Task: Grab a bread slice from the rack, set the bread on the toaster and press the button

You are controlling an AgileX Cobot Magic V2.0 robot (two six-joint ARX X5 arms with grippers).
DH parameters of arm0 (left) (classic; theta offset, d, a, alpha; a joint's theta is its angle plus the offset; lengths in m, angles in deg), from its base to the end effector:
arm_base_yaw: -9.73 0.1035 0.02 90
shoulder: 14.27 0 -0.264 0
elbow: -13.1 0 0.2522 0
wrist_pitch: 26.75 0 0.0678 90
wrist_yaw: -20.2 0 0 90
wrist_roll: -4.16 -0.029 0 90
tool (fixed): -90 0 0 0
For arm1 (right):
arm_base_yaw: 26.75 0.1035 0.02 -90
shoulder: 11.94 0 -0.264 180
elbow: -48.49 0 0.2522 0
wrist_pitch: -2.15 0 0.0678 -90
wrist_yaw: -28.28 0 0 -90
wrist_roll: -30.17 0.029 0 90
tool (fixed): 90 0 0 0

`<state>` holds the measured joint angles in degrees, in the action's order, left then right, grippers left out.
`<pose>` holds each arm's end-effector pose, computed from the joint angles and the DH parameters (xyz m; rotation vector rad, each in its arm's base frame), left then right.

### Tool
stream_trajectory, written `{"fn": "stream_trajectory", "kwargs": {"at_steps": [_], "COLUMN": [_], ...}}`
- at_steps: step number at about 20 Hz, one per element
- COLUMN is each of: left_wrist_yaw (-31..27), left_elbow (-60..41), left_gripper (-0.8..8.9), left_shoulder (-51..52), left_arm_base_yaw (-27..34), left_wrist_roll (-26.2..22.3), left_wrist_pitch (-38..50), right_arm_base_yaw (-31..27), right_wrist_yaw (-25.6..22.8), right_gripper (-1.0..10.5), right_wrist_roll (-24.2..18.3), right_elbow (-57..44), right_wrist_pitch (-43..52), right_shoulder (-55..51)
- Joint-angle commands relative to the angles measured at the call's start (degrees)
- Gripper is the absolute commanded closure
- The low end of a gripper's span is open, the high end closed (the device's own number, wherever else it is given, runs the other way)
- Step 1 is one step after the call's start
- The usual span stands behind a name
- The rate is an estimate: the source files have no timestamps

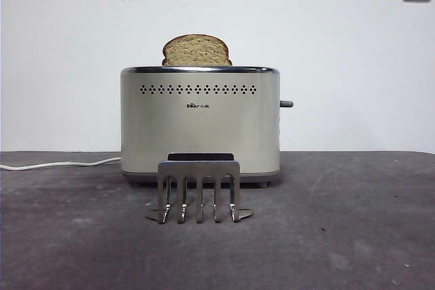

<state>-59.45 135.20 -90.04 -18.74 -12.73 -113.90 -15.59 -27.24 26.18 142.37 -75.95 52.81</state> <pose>0.1752 -0.1009 0.4789 0.3856 0.6176 -0.7511 0.1812 0.0525 0.3959 0.1152 0.8312 0.7752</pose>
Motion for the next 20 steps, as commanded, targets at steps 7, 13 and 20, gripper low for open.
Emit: {"fn": "stream_trajectory", "kwargs": {"at_steps": [7,13,20], "left_wrist_yaw": [2.32,1.84,1.81], "left_elbow": [-0.17,-0.17,-0.17], "left_gripper": [8.21,8.16,8.16], "left_shoulder": [0.00,0.00,0.00], "left_arm_base_yaw": [-0.07,-0.07,-0.04], "left_wrist_roll": [0.39,0.39,0.39], "left_wrist_pitch": [-2.69,-2.03,-1.22], "right_arm_base_yaw": [0.59,0.52,0.52], "right_wrist_yaw": [-0.09,-0.37,-0.37], "right_gripper": [9.5,9.5,9.5], "right_wrist_roll": [-3.54,-3.58,-3.58], "right_elbow": [-0.31,-0.31,-0.31], "right_wrist_pitch": [-5.11,-5.14,-5.14], "right_shoulder": [-1.27,-1.29,-1.29]}}
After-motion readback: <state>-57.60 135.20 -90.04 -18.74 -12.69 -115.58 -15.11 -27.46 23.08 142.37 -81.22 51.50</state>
